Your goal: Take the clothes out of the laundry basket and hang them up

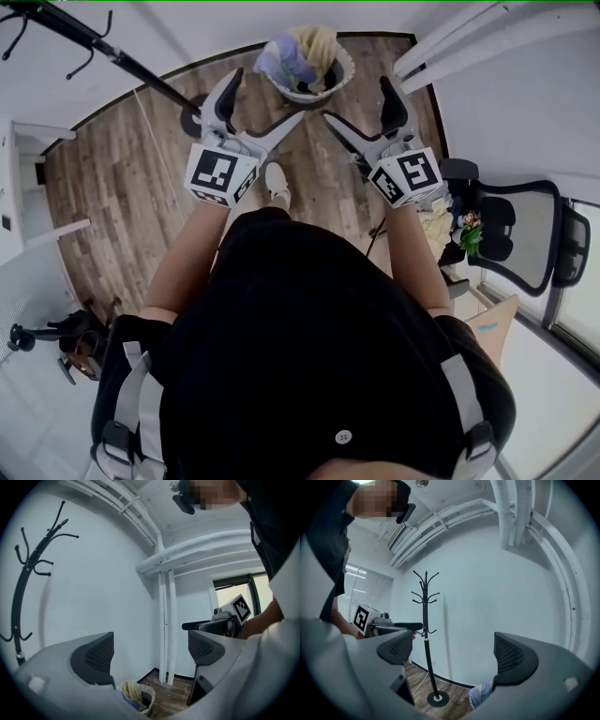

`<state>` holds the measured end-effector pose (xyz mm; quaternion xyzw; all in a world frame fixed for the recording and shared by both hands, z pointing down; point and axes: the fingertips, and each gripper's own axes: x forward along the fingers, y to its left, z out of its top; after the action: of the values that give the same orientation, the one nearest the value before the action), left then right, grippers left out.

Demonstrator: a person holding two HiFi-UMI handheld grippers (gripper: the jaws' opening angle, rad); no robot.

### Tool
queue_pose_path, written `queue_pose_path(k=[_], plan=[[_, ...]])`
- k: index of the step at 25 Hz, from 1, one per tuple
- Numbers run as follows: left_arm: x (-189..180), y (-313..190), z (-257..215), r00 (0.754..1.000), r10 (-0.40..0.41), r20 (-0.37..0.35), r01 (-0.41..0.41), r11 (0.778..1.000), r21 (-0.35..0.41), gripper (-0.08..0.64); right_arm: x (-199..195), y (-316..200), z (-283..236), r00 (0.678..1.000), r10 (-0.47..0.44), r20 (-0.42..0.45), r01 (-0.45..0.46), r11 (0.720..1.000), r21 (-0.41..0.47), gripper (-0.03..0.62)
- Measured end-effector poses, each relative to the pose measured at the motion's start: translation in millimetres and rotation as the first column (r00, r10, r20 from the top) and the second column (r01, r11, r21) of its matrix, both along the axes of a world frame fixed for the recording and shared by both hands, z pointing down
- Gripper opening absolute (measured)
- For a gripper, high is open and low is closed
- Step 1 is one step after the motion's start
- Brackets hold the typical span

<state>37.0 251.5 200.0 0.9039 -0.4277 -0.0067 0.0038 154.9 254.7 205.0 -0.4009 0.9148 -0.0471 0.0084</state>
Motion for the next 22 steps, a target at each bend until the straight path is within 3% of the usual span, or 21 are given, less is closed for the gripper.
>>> queue_pose_path(k=[6,12,22], plan=[[-18,-103,-1,1.0,0.01,-0.004,-0.01,1.0,-0.001,0.497,-18,-100,-2,1.0,0.002,-0.031,-0.001,1.0,0.01,0.525],[-31,-177,6,1.0,-0.008,-0.017,0.007,1.0,-0.021,0.496,-29,-168,6,0.999,-0.009,-0.038,0.009,1.0,-0.018,0.525],[-33,-288,37,0.989,-0.147,0.0,0.146,0.986,-0.08,0.495,-24,-294,42,0.989,-0.144,-0.043,0.14,0.987,-0.074,0.523]])
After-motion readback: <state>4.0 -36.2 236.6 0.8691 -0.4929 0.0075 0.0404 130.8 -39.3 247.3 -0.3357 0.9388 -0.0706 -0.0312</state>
